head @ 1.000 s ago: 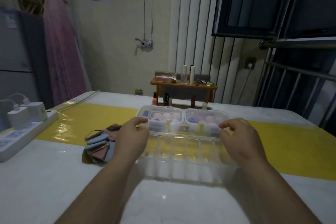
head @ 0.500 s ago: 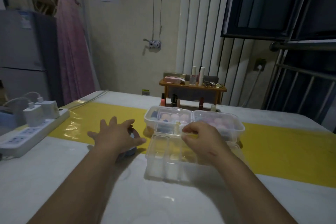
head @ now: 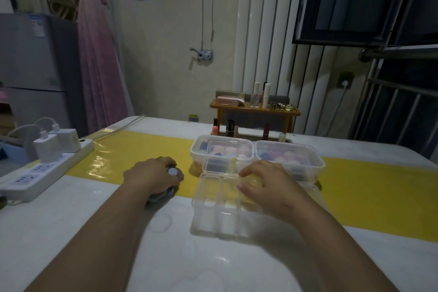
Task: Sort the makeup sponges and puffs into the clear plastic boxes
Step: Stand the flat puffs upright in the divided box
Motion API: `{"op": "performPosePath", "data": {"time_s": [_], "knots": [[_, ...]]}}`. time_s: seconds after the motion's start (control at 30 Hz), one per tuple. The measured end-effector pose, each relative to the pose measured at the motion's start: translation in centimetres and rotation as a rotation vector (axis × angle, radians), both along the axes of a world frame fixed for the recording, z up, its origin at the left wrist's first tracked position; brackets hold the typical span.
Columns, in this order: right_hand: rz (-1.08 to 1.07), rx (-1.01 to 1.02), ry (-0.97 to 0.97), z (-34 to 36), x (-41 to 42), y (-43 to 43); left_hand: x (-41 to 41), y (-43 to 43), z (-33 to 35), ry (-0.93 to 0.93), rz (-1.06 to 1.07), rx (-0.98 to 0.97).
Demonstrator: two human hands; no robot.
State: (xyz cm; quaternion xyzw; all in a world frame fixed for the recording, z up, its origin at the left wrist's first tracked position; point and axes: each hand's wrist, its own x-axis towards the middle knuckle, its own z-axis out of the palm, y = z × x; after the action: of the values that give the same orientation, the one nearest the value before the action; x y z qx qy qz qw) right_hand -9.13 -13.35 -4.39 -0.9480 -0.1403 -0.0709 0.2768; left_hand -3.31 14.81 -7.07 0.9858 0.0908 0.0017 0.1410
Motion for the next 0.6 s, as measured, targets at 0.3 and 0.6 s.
{"op": "performPosePath", "data": {"time_s": [0.3,0.6], "knots": [[-0.003,0.021,0.020,0.0,0.2,0.0,0.5,-1.3,-0.2,0.032,0.073,0.121],[-0.008,0.036,0.028,-0.2,0.2,0.0,1.7,-0.4,-0.1,0.004,0.001,0.083]]}}
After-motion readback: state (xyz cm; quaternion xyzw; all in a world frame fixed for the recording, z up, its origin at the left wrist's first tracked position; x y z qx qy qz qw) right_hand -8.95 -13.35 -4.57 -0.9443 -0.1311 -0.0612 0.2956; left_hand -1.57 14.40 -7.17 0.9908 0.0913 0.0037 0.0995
